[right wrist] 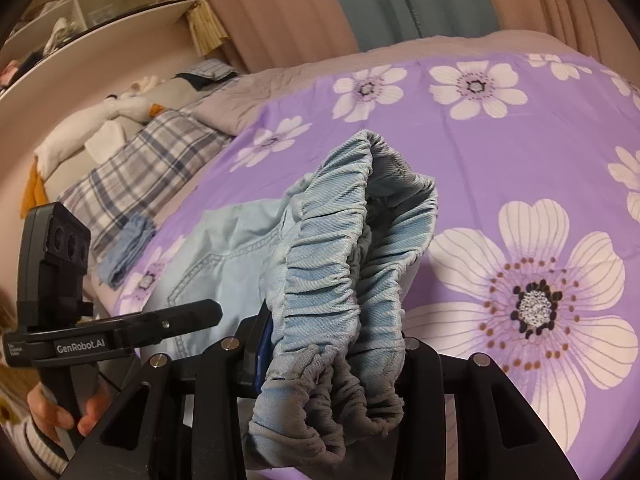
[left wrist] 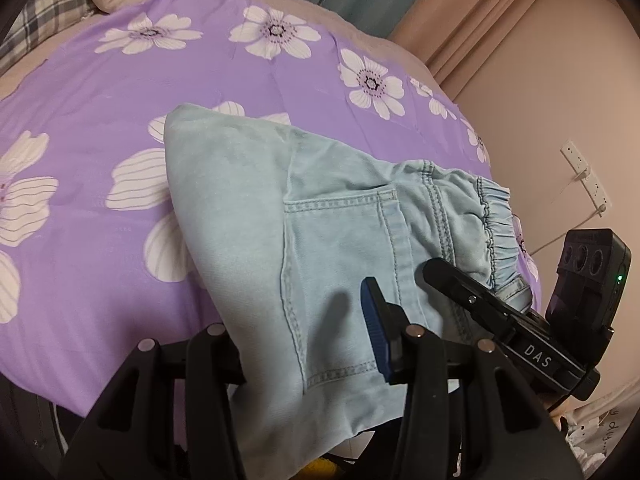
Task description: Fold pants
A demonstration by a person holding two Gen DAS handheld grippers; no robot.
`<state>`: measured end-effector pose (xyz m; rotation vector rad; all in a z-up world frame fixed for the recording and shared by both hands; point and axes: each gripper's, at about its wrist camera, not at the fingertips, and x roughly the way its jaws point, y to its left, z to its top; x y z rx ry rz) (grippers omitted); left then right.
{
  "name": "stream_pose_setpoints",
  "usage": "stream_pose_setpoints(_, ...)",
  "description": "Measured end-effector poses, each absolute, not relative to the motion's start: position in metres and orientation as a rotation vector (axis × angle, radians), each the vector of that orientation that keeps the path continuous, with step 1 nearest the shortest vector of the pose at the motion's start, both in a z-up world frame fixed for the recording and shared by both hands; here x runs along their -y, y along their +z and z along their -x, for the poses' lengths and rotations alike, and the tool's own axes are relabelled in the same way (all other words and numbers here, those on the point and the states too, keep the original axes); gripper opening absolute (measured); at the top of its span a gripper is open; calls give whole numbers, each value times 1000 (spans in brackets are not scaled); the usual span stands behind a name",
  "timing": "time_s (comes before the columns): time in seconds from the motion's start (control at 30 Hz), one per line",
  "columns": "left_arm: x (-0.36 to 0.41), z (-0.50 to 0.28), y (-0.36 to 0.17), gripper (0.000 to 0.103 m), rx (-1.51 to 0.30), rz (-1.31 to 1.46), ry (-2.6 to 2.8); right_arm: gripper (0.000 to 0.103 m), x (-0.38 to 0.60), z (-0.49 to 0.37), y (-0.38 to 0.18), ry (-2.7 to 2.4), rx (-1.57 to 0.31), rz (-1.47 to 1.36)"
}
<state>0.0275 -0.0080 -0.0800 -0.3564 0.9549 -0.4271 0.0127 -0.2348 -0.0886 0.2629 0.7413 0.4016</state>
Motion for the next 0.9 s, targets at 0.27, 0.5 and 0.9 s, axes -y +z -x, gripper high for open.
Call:
stream_pose_setpoints(0.27, -7, -15, -66, 44, -903, 338, -400, 41, 220, -7, -77, 442, -707, -223)
stream_pose_setpoints(0.5, -17, -11, -53, 44, -863, 330, -393, 41, 214, -7, -67, 461, -674, -202)
stream_pose_setpoints(0.9, -24, -17, -23, 44, -783, 286, -396, 41, 209, -15, -42, 477, -602, -171)
